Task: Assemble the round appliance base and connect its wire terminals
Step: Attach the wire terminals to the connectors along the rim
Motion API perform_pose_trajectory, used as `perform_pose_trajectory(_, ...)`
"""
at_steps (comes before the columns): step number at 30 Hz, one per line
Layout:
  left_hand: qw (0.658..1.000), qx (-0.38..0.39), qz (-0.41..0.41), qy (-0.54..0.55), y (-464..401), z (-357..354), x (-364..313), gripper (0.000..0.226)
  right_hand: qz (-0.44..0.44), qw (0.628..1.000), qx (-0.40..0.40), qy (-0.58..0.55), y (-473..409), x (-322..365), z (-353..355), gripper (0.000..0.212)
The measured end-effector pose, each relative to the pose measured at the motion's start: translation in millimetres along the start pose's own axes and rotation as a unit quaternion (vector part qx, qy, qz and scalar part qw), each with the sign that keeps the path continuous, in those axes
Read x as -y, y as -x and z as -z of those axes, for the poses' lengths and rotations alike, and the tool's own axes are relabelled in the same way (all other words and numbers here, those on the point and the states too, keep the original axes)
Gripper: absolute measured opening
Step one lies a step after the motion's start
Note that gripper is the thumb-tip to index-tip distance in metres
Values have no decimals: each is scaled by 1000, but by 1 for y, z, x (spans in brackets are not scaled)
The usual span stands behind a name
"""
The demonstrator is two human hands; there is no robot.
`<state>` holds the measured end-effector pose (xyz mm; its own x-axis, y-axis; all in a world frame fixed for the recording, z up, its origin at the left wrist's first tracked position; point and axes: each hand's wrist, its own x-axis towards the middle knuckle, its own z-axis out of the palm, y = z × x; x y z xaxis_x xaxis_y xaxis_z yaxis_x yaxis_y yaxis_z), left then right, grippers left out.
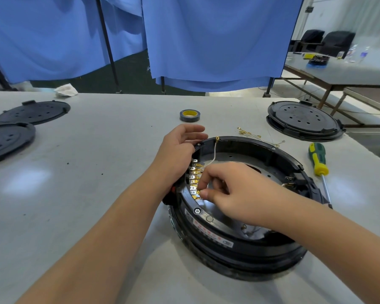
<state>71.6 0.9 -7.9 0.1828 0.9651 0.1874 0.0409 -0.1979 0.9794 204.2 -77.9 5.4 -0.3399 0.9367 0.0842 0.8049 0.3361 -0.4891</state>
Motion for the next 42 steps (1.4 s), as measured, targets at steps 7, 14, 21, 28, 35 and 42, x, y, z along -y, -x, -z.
perform_pose_trajectory(7,1000,2,0,-15,0,0,0,49,-7,1000,-2,2,1,1,-1,6)
perform_pose_trajectory(14,1000,0,-1,-19,1,0,-1,49,-8,1000,-5,1,1,2,-2,7)
perform_pose_trajectory(21,1000,-6,0,-13,2,-1,-3,48,-5,1000,-10,-5,0,2,-4,14)
perform_pose_trajectory(28,1000,-17,-1,-9,0,-2,-1,50,-4,1000,-17,-2,0,4,-5,21)
perform_pose_trajectory(35,1000,-24,-3,-20,0,-2,-1,50,3,999,-31,23,3,8,-5,14)
perform_pose_trajectory(42,1000,-25,-3,-13,0,-2,-1,48,0,1000,-27,7,4,10,-4,10)
